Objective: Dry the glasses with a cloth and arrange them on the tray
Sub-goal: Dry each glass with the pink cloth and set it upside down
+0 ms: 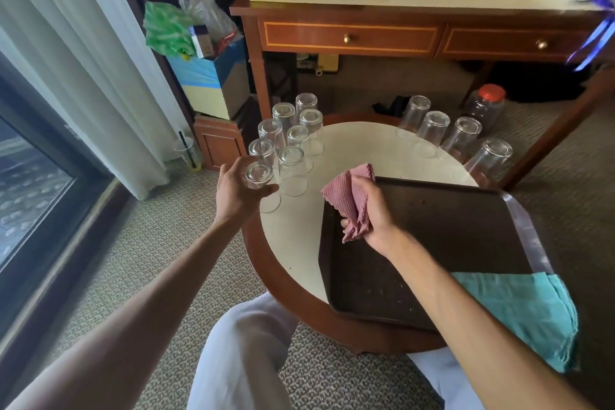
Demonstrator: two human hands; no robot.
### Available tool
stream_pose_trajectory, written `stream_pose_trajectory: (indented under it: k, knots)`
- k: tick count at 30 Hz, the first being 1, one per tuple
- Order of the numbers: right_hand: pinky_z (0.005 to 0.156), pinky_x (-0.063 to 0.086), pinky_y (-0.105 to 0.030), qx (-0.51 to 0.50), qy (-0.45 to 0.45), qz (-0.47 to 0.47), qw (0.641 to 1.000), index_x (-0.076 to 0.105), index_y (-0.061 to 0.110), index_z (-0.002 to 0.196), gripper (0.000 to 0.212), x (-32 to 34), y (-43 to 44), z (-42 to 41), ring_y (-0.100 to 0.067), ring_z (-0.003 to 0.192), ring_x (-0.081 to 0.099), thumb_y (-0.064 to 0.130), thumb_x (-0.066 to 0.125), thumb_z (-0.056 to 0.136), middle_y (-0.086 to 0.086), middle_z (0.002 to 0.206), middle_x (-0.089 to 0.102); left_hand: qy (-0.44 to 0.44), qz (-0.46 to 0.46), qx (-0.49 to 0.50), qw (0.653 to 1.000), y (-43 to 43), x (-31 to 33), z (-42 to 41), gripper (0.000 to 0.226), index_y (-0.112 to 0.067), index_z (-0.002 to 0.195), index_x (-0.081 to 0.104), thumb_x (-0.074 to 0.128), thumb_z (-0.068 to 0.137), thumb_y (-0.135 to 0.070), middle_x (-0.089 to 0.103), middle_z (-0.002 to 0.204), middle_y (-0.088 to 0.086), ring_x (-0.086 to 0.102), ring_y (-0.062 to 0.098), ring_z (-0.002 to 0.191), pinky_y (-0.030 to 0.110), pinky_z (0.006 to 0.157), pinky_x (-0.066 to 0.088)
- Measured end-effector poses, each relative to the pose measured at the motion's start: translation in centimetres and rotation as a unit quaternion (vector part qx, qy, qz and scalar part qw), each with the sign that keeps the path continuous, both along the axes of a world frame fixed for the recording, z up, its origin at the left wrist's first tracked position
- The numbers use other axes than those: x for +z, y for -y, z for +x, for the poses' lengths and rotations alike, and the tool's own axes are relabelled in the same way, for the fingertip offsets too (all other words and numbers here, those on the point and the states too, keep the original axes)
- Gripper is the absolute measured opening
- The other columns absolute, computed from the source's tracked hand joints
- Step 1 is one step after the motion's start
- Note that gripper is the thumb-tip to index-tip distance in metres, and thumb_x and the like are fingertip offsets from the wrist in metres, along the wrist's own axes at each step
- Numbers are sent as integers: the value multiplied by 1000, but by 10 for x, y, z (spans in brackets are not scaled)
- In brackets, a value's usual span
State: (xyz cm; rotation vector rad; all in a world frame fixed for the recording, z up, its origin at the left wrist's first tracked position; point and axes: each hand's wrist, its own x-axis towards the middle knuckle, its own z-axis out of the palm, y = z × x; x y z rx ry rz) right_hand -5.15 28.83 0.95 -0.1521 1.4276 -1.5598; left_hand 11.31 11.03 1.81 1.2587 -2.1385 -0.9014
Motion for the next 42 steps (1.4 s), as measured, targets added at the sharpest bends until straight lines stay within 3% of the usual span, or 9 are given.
stream_pose_trajectory:
  k: [8,12,19,23,25,28,33,38,42]
  knots:
    - [94,48,-42,-44,1,-21,999,59,16,118,41,-3,2,7,-27,106,58,48,50,93,-10,109,63,63,-8,-20,998,-2,0,7,90,-25,146,48,92,70,-42,51,136,13,48,24,118,35,93,40]
    - [81,46,-32,-69,-49,-38,996,60,16,101,25,11,-10,-7,-22,97,57,34,42,102,-7,100,62,72,-74,19,994,-11,23,5,65,-29,141,49,77,85,-43,50,136,10,43,32,125,50,101,41]
    - [84,43,-37,-143,-157,-1,977,57,22,89,24,49,-49,-67,-17,94,55,44,51,95,-1,93,57,-33,-92,-132,986,-58,80,-74,24,-19,116,67,73,93,-24,66,116,-2,63,15,102,18,74,44]
    - [84,46,-37,-236,-182,64,952,64,20,93,40,59,-79,-130,-21,96,58,59,52,90,-6,99,62,-32,-59,-215,974,-92,90,-145,19,-24,112,64,71,95,-26,68,101,-6,66,12,90,27,70,52]
    - [87,52,-42,-238,-202,93,945,65,22,104,60,61,-93,-157,-22,98,62,71,51,73,-10,106,64,-8,-66,-248,967,-100,87,-181,20,-27,112,63,70,94,-29,67,99,-9,65,10,87,28,70,51]
    - [61,46,-31,-235,-234,67,941,59,8,111,50,83,-105,-187,-17,73,64,49,39,93,-21,97,62,20,-89,-276,957,-98,75,-243,26,-23,116,63,72,91,-24,66,105,-5,65,18,93,32,76,50]
    - [87,52,-53,-244,-258,68,932,53,-6,132,62,98,-88,-237,-48,105,62,43,34,100,-33,127,58,149,-148,-296,932,-71,50,-329,56,-22,144,48,66,92,-9,46,134,15,58,38,114,43,91,53]
    - [66,36,-31,-238,-246,71,937,51,14,82,34,99,-59,-275,-21,76,52,42,39,96,-9,82,53,216,-162,-331,904,-27,29,-381,82,-31,157,34,77,89,-15,38,149,15,49,39,131,43,100,49]
    - [62,35,-30,-238,-205,27,949,48,18,77,29,89,-48,-285,-16,66,49,36,41,99,-4,74,47,218,-116,-393,886,-14,20,-401,92,-26,159,35,83,83,-8,41,156,11,39,31,142,40,112,38]
